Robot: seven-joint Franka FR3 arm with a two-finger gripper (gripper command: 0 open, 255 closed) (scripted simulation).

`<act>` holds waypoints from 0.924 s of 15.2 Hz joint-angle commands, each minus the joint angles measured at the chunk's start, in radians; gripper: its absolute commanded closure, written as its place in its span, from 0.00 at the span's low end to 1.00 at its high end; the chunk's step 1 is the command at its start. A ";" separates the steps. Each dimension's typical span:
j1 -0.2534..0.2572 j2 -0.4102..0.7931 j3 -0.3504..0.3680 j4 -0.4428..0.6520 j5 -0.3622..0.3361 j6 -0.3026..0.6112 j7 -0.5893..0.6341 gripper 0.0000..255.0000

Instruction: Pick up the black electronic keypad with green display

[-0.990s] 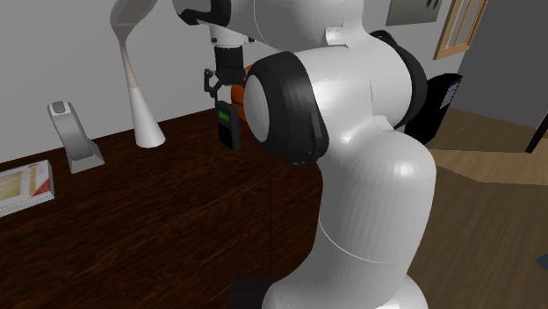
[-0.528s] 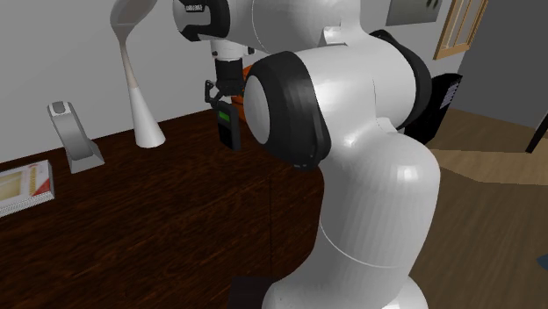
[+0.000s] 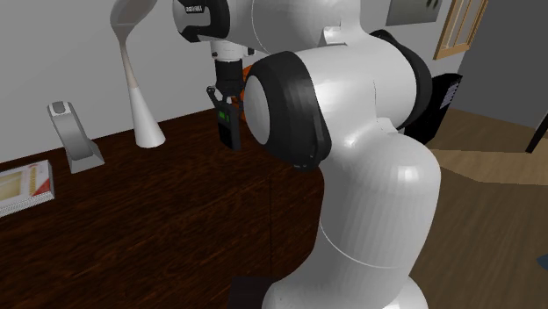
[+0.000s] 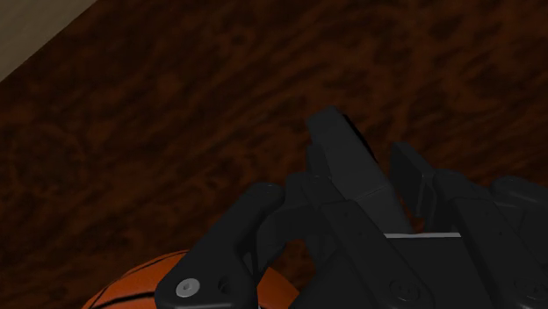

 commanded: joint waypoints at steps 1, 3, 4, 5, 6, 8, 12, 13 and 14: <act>0.000 0.001 0.000 0.000 0.000 0.000 0.000 1.00; 0.000 0.006 0.000 0.019 -0.002 -0.014 0.000 1.00; 0.000 0.010 0.000 0.037 -0.003 -0.029 0.001 1.00; 0.001 0.014 0.001 0.056 -0.004 -0.043 0.003 1.00; 0.002 0.019 0.001 0.075 -0.006 -0.058 0.004 1.00; 0.003 0.029 0.003 0.115 -0.009 -0.088 0.007 1.00; 0.007 0.053 0.006 0.201 -0.017 -0.150 0.013 1.00; 0.008 0.061 0.007 0.223 -0.019 -0.167 0.015 1.00; 0.010 0.068 0.007 0.247 -0.022 -0.183 0.016 1.00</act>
